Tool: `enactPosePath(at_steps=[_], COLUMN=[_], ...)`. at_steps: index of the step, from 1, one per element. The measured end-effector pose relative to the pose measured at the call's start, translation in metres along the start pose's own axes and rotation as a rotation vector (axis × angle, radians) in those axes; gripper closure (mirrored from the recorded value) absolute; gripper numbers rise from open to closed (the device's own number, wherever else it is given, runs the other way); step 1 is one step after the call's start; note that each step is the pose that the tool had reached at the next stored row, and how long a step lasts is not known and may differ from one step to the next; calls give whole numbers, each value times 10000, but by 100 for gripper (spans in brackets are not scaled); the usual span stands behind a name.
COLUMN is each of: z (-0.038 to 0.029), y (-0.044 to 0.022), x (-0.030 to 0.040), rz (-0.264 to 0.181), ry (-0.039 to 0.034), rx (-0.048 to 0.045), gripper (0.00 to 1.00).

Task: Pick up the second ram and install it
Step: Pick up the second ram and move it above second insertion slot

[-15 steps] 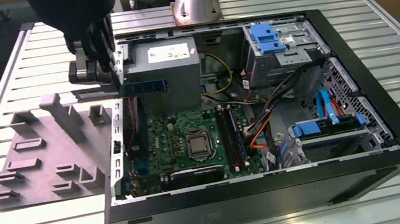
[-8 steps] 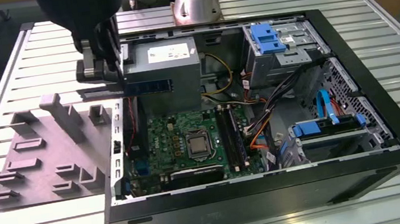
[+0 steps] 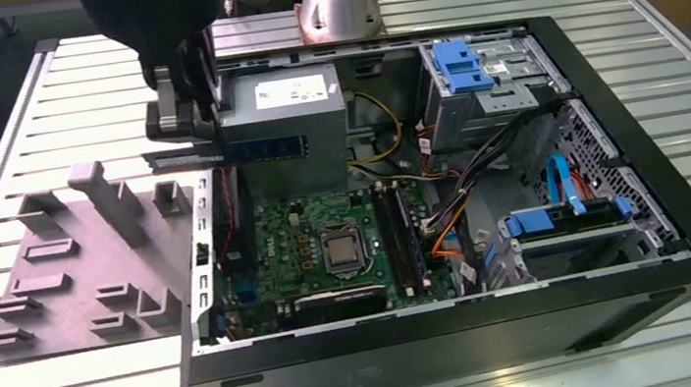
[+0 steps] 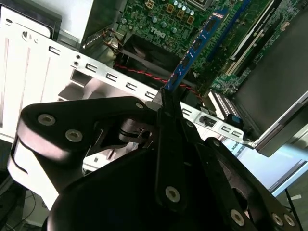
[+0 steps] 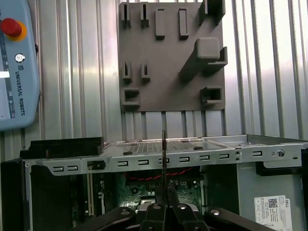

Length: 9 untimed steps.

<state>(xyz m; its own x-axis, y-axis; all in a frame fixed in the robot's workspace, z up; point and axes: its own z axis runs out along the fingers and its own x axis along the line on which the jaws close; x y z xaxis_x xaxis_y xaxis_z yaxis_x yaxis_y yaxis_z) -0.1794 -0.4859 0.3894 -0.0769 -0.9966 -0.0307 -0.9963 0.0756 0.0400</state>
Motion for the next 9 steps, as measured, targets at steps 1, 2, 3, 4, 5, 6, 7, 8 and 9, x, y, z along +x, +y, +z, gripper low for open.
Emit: enactPosePath(at_steps=[1, 2, 3, 4, 5, 6, 7, 8, 9], z=[0, 0, -1, -1, -2, -2, -2, -3, -3], y=[-10, -19, -29, -39, -49, -59, -69, -79, -89], x=[-1, -2, -2, -3, -4, -5, -5, -6, -7], rz=[0, 0, 0, 0, 0, 0, -1, 0, 0], ry=[0, 0, 0, -1, 0, 0, 0, 0, 0], rx=[0, 0, 0, 1, 0, 1, 1, 1, 0], gripper=[88, 88, 88, 88, 88, 88, 88, 88, 88])
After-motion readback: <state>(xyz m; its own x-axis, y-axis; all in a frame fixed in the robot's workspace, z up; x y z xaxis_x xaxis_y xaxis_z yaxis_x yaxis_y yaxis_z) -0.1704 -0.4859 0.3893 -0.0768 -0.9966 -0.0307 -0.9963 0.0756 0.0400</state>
